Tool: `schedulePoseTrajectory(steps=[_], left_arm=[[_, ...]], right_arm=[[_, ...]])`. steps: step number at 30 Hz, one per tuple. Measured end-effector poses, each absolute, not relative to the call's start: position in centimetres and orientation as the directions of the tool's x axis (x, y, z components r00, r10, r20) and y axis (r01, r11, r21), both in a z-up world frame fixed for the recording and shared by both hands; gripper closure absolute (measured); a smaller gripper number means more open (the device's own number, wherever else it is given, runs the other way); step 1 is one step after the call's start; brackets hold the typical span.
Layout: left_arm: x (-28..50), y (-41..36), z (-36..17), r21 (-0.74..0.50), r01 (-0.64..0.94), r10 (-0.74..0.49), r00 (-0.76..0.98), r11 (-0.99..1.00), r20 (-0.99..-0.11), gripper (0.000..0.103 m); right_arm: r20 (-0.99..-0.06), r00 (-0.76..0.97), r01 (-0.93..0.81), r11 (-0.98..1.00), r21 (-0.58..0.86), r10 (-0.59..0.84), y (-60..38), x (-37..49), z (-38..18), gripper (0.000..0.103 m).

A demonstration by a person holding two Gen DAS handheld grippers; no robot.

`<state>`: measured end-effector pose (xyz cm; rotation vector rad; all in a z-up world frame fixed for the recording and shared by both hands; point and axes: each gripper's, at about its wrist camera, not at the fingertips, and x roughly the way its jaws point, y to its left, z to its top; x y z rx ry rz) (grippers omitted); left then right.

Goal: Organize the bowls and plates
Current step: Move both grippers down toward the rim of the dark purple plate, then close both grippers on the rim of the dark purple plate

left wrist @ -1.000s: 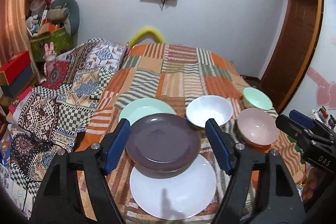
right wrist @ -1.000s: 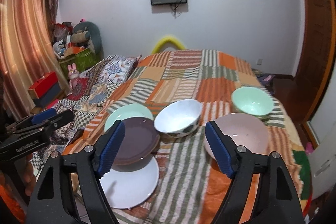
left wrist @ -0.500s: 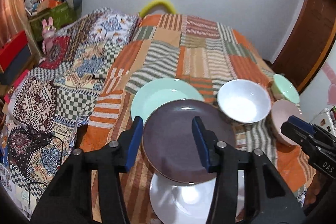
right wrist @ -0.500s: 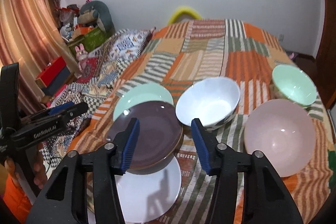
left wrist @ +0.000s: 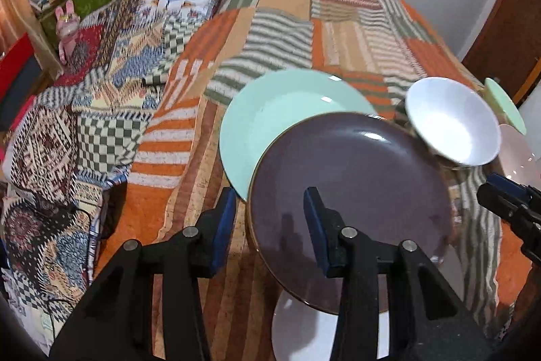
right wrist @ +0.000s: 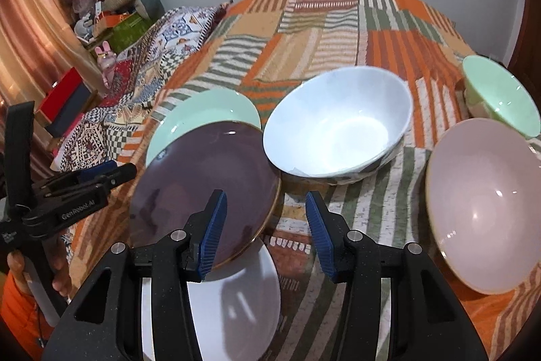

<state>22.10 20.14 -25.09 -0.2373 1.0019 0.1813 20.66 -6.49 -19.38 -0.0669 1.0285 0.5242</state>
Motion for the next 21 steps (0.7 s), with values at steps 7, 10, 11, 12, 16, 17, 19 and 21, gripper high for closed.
schedulePoseTrajectory(steps=[7,10,11,12,16,17,19,21], left_arm=[[23.2,21.9,-27.9,-0.197,-0.270,-0.046,0.480,0.943,-0.876,0.061],[23.7,22.2,-28.7,-0.218,-0.266,-0.068,0.478,0.939,-0.876,0.064],[23.8,22.2,-28.9,-0.222,-0.264,-0.073,0.477,0.939,-0.876,0.071],[24.0,22.2,-29.2,-0.225,-0.268,-0.076,0.472,0.937,-0.878,0.072],[24.0,22.9,-29.4,-0.234,-0.290,-0.071,0.480,0.928,-0.874,0.076],[23.9,23.2,-29.4,-0.245,-0.296,-0.079,0.478,0.923,-0.875,0.079],[23.7,23.5,-29.4,-0.271,-0.299,-0.101,0.480,0.915,-0.872,0.083],[23.5,23.7,-29.5,-0.301,-0.298,-0.130,0.481,0.906,-0.867,0.087]], right_arm=[[-0.854,0.365,-0.447,0.874,0.189,0.371,-5.6,21.8,-21.6,0.058],[-0.862,0.345,-0.438,0.876,0.202,0.371,-5.5,22.3,-22.4,0.058],[-0.863,0.341,-0.436,0.876,0.205,0.372,-5.4,22.4,-22.6,0.058],[-0.864,0.339,-0.435,0.876,0.208,0.373,-5.4,22.5,-22.7,0.058],[-0.869,0.320,-0.439,0.872,0.217,0.377,-5.2,22.8,-23.3,0.071],[-0.870,0.313,-0.437,0.872,0.223,0.380,-5.1,22.9,-23.4,0.073],[-0.873,0.300,-0.430,0.872,0.236,0.384,-5.0,23.1,-23.8,0.077],[-0.874,0.285,-0.423,0.870,0.253,0.393,-5.1,23.2,-24.1,0.079]])
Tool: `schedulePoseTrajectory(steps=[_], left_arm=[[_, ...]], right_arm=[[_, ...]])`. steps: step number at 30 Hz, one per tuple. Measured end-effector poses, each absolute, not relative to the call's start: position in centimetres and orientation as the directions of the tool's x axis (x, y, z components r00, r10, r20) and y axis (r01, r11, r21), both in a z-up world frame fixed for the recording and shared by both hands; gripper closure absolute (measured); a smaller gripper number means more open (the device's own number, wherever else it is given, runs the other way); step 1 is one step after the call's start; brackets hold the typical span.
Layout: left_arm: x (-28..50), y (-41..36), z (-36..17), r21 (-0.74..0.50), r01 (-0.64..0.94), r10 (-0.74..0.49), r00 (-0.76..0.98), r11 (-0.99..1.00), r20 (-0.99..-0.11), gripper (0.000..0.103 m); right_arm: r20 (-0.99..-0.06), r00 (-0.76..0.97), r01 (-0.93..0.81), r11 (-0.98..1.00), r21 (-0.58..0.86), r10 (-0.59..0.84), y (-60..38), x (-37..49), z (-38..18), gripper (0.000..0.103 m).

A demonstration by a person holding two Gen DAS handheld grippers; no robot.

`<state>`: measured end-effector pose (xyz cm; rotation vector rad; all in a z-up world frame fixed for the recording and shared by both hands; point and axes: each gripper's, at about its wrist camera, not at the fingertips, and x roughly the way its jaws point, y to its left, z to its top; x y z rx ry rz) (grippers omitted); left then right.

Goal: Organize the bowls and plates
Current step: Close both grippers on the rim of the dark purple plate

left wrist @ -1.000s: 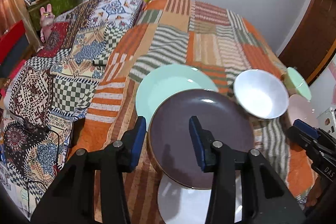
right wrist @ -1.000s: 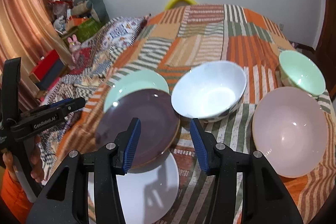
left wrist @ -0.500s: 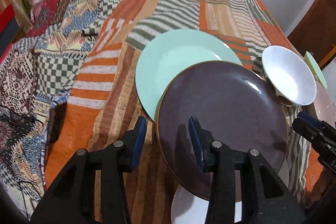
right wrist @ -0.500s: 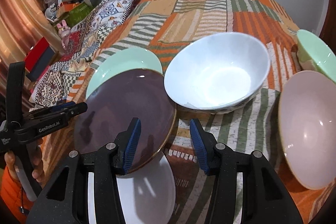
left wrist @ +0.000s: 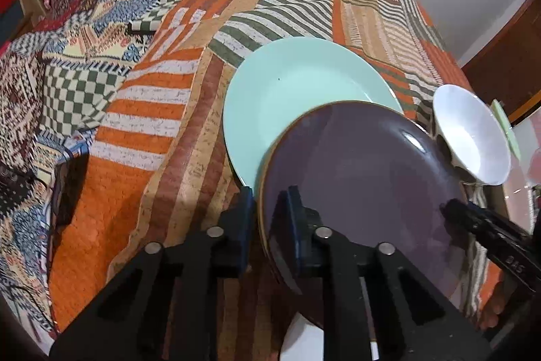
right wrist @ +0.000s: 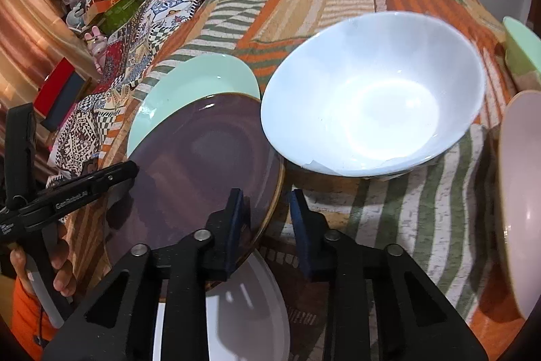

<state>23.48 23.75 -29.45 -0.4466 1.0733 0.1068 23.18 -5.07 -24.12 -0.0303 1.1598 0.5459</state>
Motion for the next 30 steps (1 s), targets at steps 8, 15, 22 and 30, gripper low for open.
schedulePoseTrajectory(steps=[8,15,22,30], left_arm=[[22.5,23.7,-29.4,-0.324,-0.316,-0.142,0.485,0.892,-0.863,0.087],[20.8,23.1,-28.8,-0.291,-0.319,-0.111,0.481,0.902,-0.870,0.087],[19.0,23.1,-28.6,-0.298,-0.317,-0.120,0.478,0.900,-0.870,0.087],[18.7,23.6,-29.2,-0.361,-0.314,-0.180,0.482,0.878,-0.857,0.087]], right_arm=[[-0.874,0.288,-0.427,0.869,0.248,0.391,-4.6,23.0,-24.2,0.084],[-0.877,0.272,-0.426,0.867,0.258,0.395,-4.6,22.1,-24.3,0.084],[-0.877,0.260,-0.443,0.857,0.264,0.404,-4.6,21.1,-24.2,0.084],[-0.872,0.266,-0.459,0.850,0.260,0.411,-4.5,20.9,-24.4,0.084]])
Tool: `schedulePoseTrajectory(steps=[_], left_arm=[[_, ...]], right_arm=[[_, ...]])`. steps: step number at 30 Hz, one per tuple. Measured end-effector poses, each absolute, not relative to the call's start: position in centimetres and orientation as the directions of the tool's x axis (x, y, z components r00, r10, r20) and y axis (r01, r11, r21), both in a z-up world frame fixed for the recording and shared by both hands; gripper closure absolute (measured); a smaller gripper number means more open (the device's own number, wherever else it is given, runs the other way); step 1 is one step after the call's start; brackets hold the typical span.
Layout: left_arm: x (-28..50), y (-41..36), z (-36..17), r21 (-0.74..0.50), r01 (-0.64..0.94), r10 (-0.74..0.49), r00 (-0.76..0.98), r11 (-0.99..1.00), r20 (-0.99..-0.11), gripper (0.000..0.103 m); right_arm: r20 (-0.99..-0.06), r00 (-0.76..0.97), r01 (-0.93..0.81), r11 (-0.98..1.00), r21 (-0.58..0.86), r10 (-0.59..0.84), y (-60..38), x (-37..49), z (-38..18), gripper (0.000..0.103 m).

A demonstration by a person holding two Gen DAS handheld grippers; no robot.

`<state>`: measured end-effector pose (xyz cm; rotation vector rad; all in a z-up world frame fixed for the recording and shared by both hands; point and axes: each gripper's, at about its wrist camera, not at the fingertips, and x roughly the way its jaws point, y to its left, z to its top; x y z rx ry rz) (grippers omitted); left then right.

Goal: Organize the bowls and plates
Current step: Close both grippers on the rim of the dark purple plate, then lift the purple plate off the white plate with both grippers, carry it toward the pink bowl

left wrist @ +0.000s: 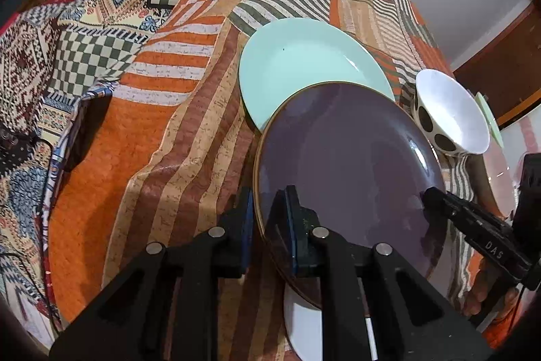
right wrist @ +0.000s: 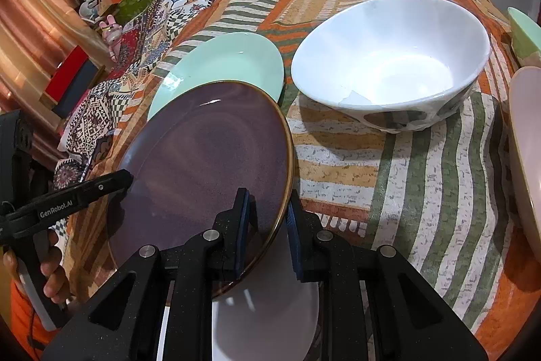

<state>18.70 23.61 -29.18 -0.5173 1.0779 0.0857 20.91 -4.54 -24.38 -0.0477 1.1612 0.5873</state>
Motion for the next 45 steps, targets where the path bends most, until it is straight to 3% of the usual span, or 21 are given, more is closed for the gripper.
schedulePoseTrajectory(steps=[14,20,26,45], left_arm=[[19.0,23.8,-29.5,-0.374,-0.296,-0.195,0.492,0.879,-0.848,0.084],[19.1,23.2,-29.1,-0.328,-0.293,-0.159,0.480,0.898,-0.863,0.083],[18.4,22.9,-28.7,-0.362,-0.303,-0.189,0.476,0.881,-0.859,0.083],[14.4,16.6,-19.2,-0.293,-0.187,-0.129,0.596,0.938,-0.792,0.083]], right_arm=[[-0.885,0.257,-0.467,0.852,0.237,0.387,-3.1,22.2,-24.8,0.079],[-0.888,0.259,-0.451,0.861,0.236,0.379,-3.4,22.0,-24.6,0.081],[-0.882,0.278,-0.442,0.866,0.234,0.380,-3.8,21.5,-23.3,0.081],[-0.824,0.394,-0.412,0.879,0.239,0.408,-8.5,17.4,-16.2,0.081]])
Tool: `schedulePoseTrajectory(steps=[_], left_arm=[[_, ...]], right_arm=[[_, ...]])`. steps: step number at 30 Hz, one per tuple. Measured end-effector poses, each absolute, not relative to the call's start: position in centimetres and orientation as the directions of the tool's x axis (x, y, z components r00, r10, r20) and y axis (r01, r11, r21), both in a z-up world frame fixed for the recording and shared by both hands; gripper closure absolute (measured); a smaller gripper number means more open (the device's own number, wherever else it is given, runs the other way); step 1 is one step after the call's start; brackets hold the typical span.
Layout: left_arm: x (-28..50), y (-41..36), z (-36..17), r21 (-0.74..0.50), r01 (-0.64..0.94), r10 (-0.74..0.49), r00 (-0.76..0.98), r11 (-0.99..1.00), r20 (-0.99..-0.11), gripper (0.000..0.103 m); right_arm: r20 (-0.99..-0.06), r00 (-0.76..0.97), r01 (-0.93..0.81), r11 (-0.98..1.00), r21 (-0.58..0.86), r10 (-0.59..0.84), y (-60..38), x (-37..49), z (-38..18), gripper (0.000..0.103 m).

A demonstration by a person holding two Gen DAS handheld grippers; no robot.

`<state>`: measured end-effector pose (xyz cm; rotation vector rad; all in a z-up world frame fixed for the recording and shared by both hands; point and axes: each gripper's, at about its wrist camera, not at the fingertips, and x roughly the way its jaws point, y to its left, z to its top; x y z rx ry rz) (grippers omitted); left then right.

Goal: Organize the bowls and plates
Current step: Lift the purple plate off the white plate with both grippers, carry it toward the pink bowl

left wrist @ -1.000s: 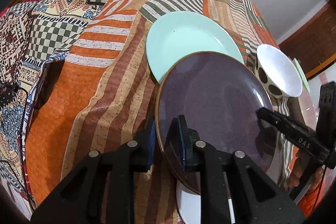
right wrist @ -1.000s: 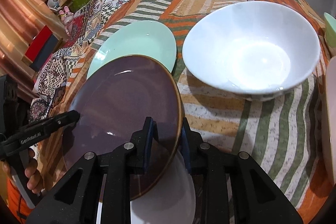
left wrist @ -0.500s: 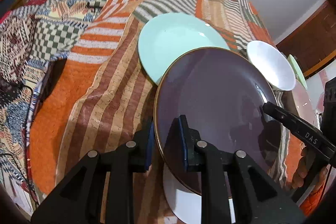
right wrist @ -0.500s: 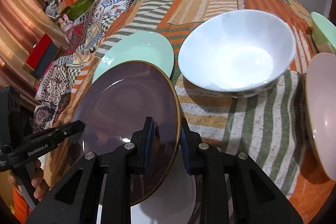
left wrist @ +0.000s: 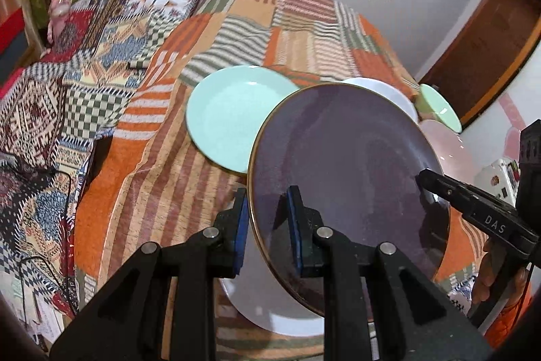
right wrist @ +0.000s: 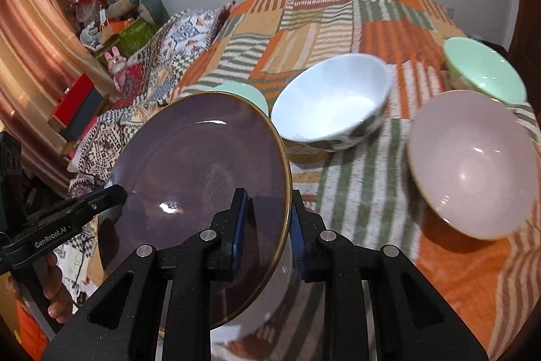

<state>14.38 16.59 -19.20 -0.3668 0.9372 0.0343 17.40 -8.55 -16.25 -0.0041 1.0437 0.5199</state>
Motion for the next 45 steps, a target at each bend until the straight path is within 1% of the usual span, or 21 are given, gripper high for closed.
schedulePoseTrajectory(steps=[7,16,29,45], left_arm=[[12.9,12.9,-17.0,-0.279,-0.121,-0.150,0.610,0.953,-0.778,0.083],[12.1,8.3,-16.9,-0.271,-0.052,-0.192,0.580,0.961,-0.792,0.083],[12.9,3.9,-19.9,-0.262,0.011,-0.233,0.498,0.965,-0.836,0.083],[15.2,2.0,-23.9,-0.267,0.027,-0.255,0.400,0.963,-0.880,0.083]], right_arm=[[-0.805,0.438,-0.379,0.895,0.237,0.399,-11.8,15.4,-14.2,0.081],[-0.806,0.466,-0.318,0.919,0.233,0.365,-15.9,13.2,-13.7,0.081],[-0.840,0.442,-0.225,0.946,0.236,0.314,-20.6,11.7,-15.8,0.081],[-0.884,0.378,-0.157,0.961,0.230,0.273,-22.5,12.0,-19.0,0.081]])
